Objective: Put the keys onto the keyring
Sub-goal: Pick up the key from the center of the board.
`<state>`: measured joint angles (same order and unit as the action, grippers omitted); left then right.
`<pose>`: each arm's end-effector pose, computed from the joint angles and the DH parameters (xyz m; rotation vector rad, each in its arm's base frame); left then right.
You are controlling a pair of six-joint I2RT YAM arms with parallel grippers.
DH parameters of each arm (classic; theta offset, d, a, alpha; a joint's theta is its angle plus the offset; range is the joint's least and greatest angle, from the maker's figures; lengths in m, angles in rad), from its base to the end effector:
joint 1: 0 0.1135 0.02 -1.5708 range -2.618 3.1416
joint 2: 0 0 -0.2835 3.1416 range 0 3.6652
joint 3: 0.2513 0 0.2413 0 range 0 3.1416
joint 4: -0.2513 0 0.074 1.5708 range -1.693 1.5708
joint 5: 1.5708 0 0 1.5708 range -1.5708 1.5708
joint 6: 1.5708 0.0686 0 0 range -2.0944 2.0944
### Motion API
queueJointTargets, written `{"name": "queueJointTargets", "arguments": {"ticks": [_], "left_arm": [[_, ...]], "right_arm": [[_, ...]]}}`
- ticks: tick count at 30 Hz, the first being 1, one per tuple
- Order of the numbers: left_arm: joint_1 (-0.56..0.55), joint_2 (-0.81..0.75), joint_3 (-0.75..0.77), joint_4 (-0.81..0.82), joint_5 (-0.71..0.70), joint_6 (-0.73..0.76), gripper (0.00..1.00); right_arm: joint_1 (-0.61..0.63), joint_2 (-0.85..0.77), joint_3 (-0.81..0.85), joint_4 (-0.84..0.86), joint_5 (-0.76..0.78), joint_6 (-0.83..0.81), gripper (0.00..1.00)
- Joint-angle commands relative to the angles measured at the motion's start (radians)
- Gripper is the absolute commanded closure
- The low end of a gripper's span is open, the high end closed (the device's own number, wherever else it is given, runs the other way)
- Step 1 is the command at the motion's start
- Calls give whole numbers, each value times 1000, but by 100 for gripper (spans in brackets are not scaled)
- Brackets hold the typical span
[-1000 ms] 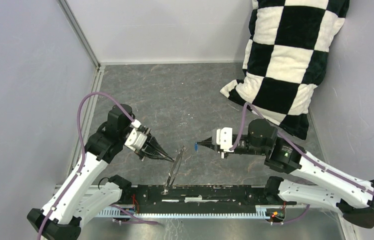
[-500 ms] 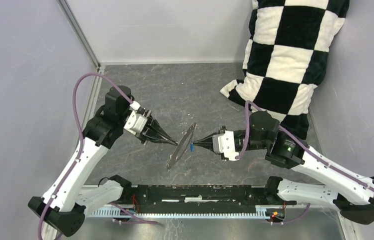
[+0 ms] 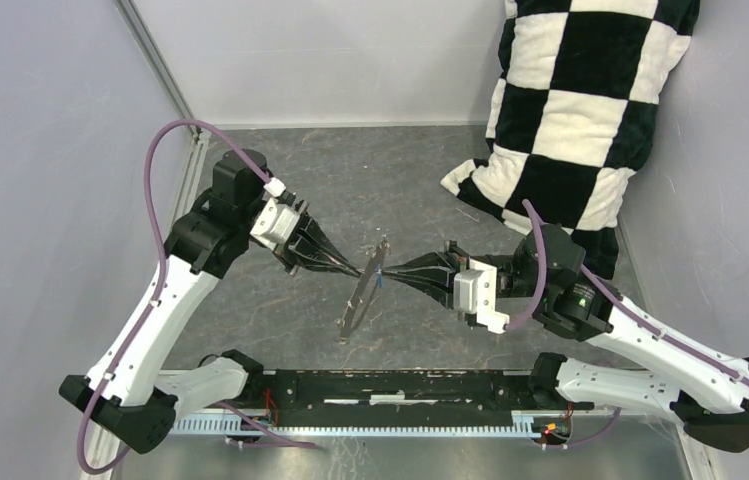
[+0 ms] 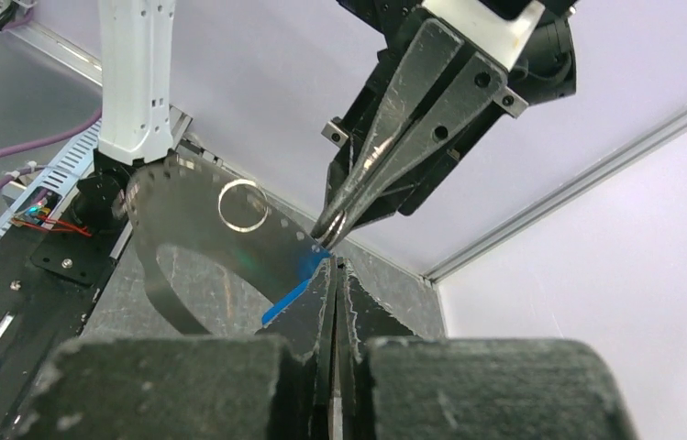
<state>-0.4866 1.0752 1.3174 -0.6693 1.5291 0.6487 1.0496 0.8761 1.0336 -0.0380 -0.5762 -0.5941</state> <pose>0.1161 -0.1390 0.4454 1.5975 0.7719 -1.3647 0.0625 0.1838 0.4429 -1.3841 0.6290 0.7833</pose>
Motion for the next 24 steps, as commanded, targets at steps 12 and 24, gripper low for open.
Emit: {"name": "queueJointTargets", "arguments": {"ticks": [12, 24], "left_arm": [[-5, 19, 75, -124, 103, 112, 98], [-12, 9, 80, -125, 103, 118, 98]], "right_arm": [[9, 4, -18, 89, -20, 9, 99], [11, 25, -29, 95, -32, 21, 99]]}}
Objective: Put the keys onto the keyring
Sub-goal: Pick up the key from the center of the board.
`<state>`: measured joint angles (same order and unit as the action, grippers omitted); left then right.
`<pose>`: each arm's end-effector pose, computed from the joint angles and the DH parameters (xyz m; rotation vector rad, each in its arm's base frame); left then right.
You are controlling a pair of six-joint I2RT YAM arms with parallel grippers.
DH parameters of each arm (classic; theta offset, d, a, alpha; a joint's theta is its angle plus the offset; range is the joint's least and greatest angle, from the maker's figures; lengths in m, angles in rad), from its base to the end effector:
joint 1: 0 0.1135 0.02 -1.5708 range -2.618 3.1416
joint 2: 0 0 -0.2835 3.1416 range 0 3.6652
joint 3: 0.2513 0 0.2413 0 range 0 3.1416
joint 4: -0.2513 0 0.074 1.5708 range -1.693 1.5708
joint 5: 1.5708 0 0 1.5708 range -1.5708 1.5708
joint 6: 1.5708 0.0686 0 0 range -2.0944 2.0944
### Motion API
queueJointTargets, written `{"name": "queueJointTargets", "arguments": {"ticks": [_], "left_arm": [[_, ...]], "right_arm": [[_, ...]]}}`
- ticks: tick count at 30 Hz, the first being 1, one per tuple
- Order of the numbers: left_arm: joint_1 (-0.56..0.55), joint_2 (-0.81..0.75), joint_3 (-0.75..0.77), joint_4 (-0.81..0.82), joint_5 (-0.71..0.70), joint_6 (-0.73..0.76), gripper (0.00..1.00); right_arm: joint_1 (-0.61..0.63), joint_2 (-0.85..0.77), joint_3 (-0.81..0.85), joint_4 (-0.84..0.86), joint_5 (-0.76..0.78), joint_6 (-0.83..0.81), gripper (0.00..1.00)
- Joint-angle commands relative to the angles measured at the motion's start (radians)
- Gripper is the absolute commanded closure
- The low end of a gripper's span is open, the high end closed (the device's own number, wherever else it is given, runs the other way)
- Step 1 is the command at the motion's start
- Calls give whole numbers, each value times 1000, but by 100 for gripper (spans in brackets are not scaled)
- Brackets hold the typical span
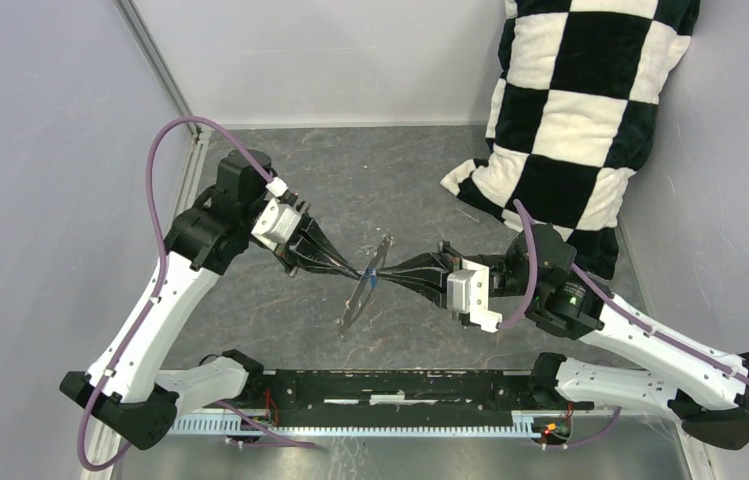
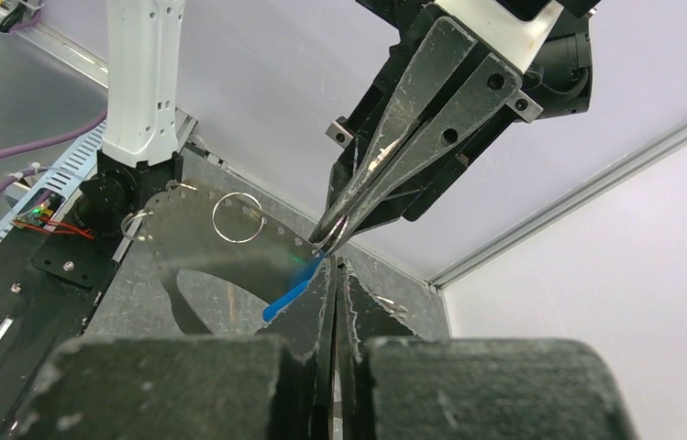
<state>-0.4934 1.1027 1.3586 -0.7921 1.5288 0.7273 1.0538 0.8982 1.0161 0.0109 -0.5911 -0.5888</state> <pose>0.1165 -0.1405 0.4444 1.6008 0.7951 -1.3901 0.0648 0.1913 0.4392 -1.3861 0.6124 0.7996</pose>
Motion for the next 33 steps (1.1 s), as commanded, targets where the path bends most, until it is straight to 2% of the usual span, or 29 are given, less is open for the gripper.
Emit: {"name": "queueJointTargets", "arguments": {"ticks": [1, 33], "left_arm": [[-6, -19, 39, -2, 105, 40, 98], [-8, -39, 18, 0, 103, 54, 98]], "right_arm": [[8, 3, -13, 45, -15, 16, 99], [14, 6, 8, 78, -30, 37, 99]]}}
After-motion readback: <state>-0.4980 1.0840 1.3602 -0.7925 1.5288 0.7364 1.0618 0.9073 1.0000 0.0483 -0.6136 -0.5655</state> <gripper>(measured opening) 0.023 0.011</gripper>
